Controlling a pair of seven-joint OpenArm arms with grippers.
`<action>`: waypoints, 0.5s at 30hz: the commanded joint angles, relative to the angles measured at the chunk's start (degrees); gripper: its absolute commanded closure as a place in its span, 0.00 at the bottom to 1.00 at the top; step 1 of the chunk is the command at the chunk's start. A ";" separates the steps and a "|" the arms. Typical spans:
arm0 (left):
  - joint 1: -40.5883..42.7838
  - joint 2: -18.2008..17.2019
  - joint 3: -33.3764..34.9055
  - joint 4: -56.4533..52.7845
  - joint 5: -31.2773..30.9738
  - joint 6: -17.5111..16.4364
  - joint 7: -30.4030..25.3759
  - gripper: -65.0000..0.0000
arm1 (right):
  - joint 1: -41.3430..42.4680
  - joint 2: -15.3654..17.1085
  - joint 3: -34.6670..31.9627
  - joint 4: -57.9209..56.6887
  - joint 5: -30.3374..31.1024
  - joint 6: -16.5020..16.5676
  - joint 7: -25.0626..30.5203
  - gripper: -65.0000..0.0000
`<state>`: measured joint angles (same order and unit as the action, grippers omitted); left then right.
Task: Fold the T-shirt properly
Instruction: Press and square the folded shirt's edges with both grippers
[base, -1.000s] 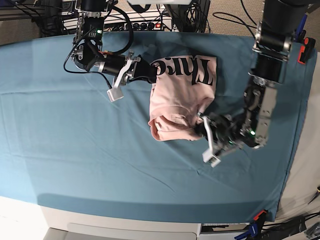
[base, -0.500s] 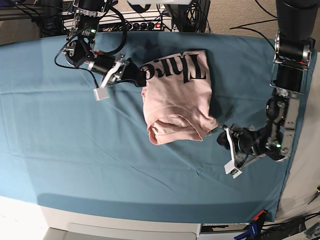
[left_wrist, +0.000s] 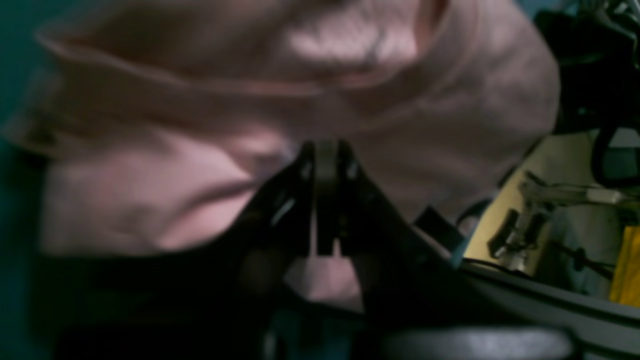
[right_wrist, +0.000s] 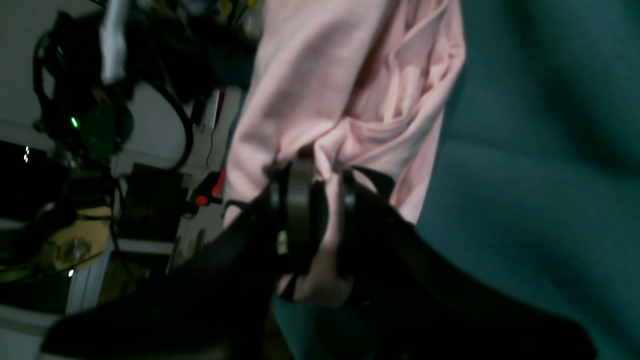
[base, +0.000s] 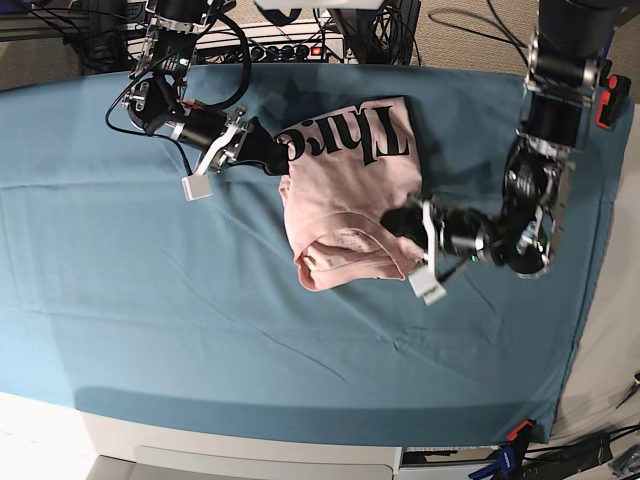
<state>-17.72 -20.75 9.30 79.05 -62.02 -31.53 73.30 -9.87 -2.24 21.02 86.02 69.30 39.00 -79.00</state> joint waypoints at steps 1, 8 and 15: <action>-1.44 -0.20 -0.48 0.90 -1.20 -0.07 -1.11 1.00 | -0.79 -0.33 0.31 -0.13 -2.67 -1.62 -1.00 0.90; -1.51 -0.22 -0.48 0.90 -0.61 -0.09 -1.31 1.00 | -4.87 -1.07 -0.07 -0.13 -2.21 -2.01 -1.00 0.90; -1.49 -0.22 -0.48 0.90 -0.48 -0.09 -1.31 1.00 | -8.63 -1.09 -0.07 -0.13 -1.18 -2.01 -1.00 0.90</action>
<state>-17.80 -20.67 9.30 79.02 -61.19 -31.53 72.84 -16.23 -3.36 20.88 86.91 73.56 40.84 -74.91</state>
